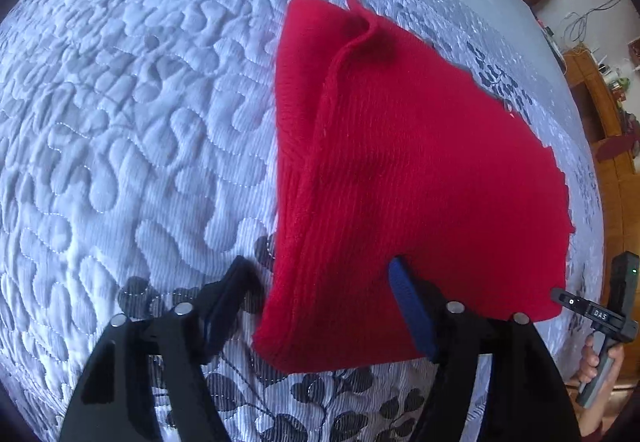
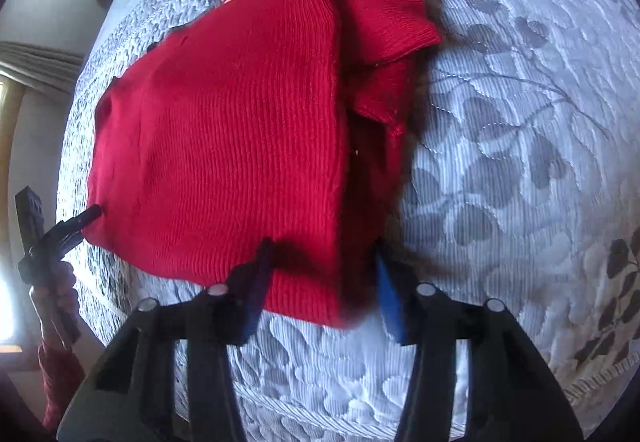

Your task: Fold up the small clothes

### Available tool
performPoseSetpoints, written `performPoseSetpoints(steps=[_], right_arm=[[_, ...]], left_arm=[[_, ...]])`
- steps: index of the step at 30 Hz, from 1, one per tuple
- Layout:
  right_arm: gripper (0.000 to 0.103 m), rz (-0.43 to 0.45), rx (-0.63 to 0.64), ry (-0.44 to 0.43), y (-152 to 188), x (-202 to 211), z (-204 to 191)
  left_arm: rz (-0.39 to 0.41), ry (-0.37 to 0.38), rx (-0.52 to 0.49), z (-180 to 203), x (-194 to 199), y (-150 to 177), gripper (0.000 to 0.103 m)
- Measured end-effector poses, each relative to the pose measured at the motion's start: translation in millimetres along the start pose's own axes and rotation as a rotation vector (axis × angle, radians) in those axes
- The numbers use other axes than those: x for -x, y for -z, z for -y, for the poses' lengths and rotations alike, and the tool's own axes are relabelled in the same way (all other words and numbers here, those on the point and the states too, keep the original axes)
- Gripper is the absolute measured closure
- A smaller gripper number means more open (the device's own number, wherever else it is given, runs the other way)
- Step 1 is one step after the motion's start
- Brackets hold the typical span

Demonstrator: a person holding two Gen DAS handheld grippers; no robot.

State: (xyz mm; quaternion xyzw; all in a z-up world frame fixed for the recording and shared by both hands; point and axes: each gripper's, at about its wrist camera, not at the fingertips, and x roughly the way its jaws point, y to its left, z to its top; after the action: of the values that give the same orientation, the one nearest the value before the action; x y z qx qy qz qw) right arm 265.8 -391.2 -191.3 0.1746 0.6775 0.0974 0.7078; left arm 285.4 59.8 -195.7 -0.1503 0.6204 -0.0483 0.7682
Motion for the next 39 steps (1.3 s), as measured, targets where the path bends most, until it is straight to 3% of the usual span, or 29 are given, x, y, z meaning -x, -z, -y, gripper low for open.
performPoseSetpoints(steps=[2,3,6,11,15,21,24,28,32,34,36,39], right_arm=[[0.086,-0.001,-0.014,-0.031,-1.1,-0.4,0.0],[0.092,-0.009,-0.024,-0.06,-0.5,-0.3,1.8],[0.093,-0.004,-0.045,-0.077,2.4,4.9,3.1],[0.094,0.022,-0.03,-0.114,19.9,34.0,2.2],[0.094,0.014,0.028,-0.094,54.0,61.6,-2.7],[0.094,-0.026,0.104,-0.068,122.9,70.2,-3.1],[0.094,-0.03,0.106,-0.017,141.5,56.6,1.2],[0.092,-0.043,0.093,0.057,145.0,16.0,7.6],[0.087,-0.011,0.142,0.088,147.3,19.7,-3.6],[0.075,-0.006,0.157,0.09,152.3,24.7,-5.9],[0.067,0.008,0.164,0.094,155.0,38.0,-4.9],[0.067,0.083,0.179,0.103,145.0,62.8,-7.4]], left_arm=[[0.002,-0.001,-0.004,1.4,0.7,2.0,0.076],[-0.02,0.078,0.026,-0.5,-0.6,2.7,0.088],[-0.023,0.099,0.079,-5.8,2.7,5.7,0.091],[0.0,0.146,0.111,-9.5,28.6,22.9,0.092],[0.004,0.164,0.065,-8.4,60.7,63.2,0.092],[-0.005,0.141,-0.004,-19.8,77.6,141.4,0.092],[-0.011,0.1,-0.021,-29.2,63.5,161.3,0.091],[0.003,0.094,-0.013,-38.2,44.0,162.0,0.09],[0.016,0.047,-0.1,-22.8,49.6,163.5,0.084],[0.019,0.008,-0.128,-16.7,59.1,157.6,0.065],[0.076,-0.047,-0.137,-17.0,79.5,150.2,0.059],[0.175,-0.103,-0.179,-11.9,105.6,122.7,0.059]])
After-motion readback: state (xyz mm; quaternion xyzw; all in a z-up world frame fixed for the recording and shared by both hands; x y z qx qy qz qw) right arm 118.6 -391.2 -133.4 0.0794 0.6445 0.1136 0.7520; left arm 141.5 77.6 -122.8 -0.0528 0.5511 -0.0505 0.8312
